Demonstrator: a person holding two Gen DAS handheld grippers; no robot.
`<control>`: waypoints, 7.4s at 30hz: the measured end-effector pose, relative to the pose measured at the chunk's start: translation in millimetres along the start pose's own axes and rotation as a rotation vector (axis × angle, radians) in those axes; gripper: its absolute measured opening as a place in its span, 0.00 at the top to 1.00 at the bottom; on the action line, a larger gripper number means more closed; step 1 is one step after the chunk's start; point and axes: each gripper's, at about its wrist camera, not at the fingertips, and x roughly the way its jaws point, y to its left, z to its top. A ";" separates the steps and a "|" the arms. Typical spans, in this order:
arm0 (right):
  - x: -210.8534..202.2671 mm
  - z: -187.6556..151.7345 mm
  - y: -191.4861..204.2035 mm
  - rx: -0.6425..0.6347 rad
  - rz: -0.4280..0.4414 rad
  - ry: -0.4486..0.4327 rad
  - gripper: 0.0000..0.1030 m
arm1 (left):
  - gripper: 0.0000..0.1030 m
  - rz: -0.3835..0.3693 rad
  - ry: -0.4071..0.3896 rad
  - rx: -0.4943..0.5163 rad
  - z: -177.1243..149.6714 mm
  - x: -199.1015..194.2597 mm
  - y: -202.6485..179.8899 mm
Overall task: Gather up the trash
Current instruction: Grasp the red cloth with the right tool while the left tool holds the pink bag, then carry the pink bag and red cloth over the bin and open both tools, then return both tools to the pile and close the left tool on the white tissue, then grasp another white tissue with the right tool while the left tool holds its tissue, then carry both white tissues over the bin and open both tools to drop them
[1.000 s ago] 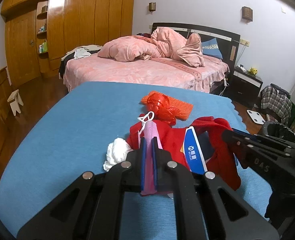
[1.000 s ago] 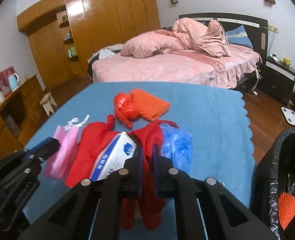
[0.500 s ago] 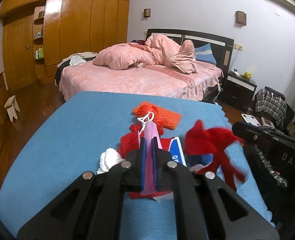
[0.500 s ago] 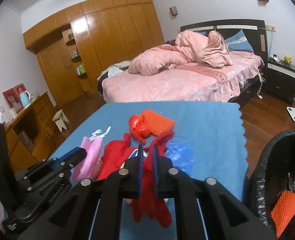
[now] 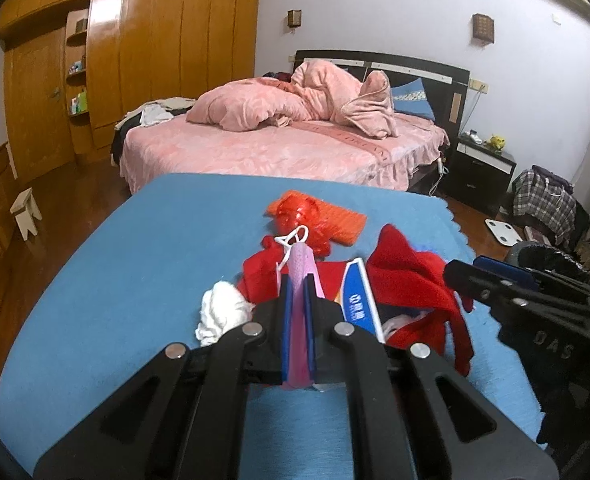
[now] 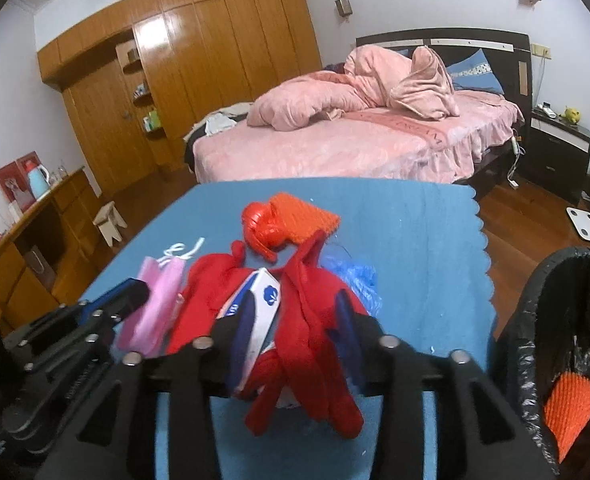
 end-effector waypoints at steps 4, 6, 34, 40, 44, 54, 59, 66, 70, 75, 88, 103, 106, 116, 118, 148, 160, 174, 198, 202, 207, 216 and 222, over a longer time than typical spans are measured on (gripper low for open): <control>18.6 -1.6 -1.8 -0.005 -0.025 0.028 0.48 | 0.95 0.003 0.008 -0.001 -2.2 2.4 3.5; 26.4 -1.8 -0.8 -0.015 -0.034 0.041 0.48 | 0.95 0.004 0.009 0.000 -2.5 2.8 4.0; -76.4 33.7 -22.2 0.013 0.062 -0.157 0.91 | 0.95 -0.106 -0.094 0.032 26.5 -34.9 -41.0; -105.2 29.6 -60.2 0.056 -0.022 -0.198 0.91 | 0.95 -0.179 -0.107 0.076 29.5 -40.3 -78.9; -120.3 23.4 -90.0 0.091 -0.085 -0.213 0.91 | 0.95 -0.233 -0.106 0.109 30.4 -38.6 -109.0; -161.3 0.9 -168.4 0.177 -0.260 -0.235 0.91 | 0.95 -0.381 -0.112 0.182 34.8 -31.0 -193.8; -172.1 -7.6 -197.7 0.212 -0.323 -0.237 0.91 | 0.95 -0.451 -0.103 0.210 32.7 -22.9 -234.2; -187.7 -21.6 -232.9 0.256 -0.392 -0.241 0.91 | 0.95 -0.539 -0.072 0.241 26.0 -12.6 -283.9; -193.4 -29.7 -249.4 0.276 -0.420 -0.232 0.87 | 0.93 -0.585 -0.040 0.250 22.2 -4.7 -306.7; -201.2 -37.3 -262.0 0.300 -0.464 -0.233 0.67 | 0.61 -0.598 -0.020 0.238 19.7 2.7 -312.3; -207.9 -33.7 -240.4 0.297 -0.490 -0.282 0.06 | 0.24 -0.444 -0.087 0.217 31.9 -9.2 -248.6; -137.0 -10.8 -137.4 0.171 -0.316 -0.220 0.06 | 0.18 -0.185 -0.110 0.116 27.1 -21.1 -113.4; -118.5 -11.5 -115.2 0.146 -0.289 -0.202 0.06 | 0.18 -0.126 -0.099 0.096 22.6 -19.4 -84.3; -59.6 -12.2 -54.3 0.085 -0.204 -0.136 0.06 | 0.18 0.026 -0.063 0.042 9.3 -15.4 -6.0; -52.6 -14.3 -48.0 0.076 -0.197 -0.124 0.06 | 0.18 0.050 -0.050 0.027 6.5 -11.6 8.5; -13.8 -25.9 -29.9 0.031 -0.173 -0.034 0.06 | 0.70 0.054 0.175 -0.032 -15.6 54.2 55.5; -8.0 -34.6 -22.7 0.050 -0.161 -0.011 0.06 | 0.74 0.069 0.104 -0.025 -15.0 29.1 57.6; 16.1 -46.9 -4.4 0.020 -0.130 0.076 0.16 | 0.74 0.067 0.088 -0.010 -23.9 15.6 61.7; 4.2 -42.7 2.3 0.006 -0.028 0.098 0.65 | 0.74 0.014 0.040 0.000 -15.4 -6.7 48.6; -7.5 -39.6 2.3 -0.002 -0.025 0.074 0.65 | 0.74 -0.015 0.022 0.018 -12.5 -15.4 36.0; -24.9 -30.2 -0.1 -0.009 -0.040 0.027 0.65 | 0.74 -0.052 0.010 0.032 -9.6 -21.5 19.6; -46.6 -15.6 -16.9 0.029 -0.063 -0.035 0.64 | 0.74 -0.098 -0.024 0.054 -0.7 -30.4 -4.5; -62.0 -10.0 -28.2 0.046 -0.076 -0.075 0.64 | 0.74 -0.133 -0.039 0.073 4.9 -33.5 -24.6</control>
